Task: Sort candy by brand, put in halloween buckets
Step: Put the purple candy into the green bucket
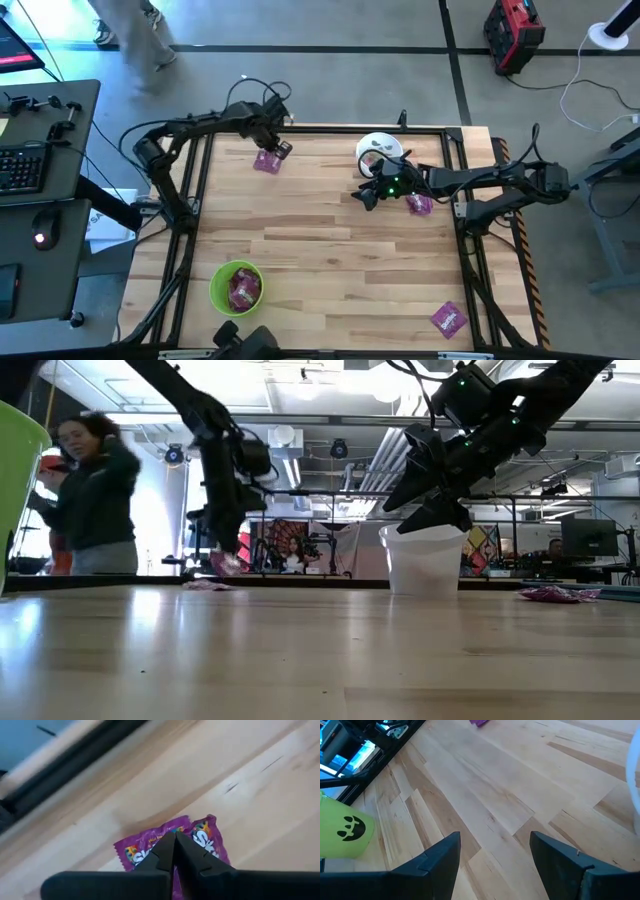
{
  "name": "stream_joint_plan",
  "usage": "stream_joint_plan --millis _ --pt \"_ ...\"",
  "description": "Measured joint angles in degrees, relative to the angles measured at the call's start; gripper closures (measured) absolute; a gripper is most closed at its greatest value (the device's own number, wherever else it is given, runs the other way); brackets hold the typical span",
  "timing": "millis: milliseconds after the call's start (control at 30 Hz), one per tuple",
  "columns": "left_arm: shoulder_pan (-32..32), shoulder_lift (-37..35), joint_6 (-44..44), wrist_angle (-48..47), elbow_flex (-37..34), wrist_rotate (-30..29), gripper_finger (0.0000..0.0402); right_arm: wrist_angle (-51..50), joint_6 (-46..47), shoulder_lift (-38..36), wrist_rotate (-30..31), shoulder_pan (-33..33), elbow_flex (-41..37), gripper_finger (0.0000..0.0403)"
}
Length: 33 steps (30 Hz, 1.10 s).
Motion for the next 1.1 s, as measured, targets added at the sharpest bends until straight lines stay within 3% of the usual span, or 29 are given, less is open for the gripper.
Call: stream_joint_plan --millis 200,400,767,933,1100 --pt "-1.51 -6.93 -0.56 -0.03 0.0 3.46 0.0401 -0.02 -0.01 0.0 1.07 0.0 0.0 0.0169" --pt "-8.26 -14.92 -4.27 -1.3 0.0 4.71 0.0401 -0.02 -1.61 0.0 -0.97 0.0 0.0 0.0169" --pt "-34.59 -25.43 -19.99 -10.64 0.02 0.67 0.0401 0.87 -3.47 0.0 -9.39 0.26 0.0 0.0169" --pt "-47.32 -29.0 -28.13 -13.81 0.01 -0.3 0.0401 8.0 0.51 0.0 -13.26 3.35 0.0 0.0169" --pt "-60.25 -30.81 -34.71 -15.94 0.0 -1.82 0.0401 16.84 7.54 0.0 -11.36 9.17 0.02 0.0169"
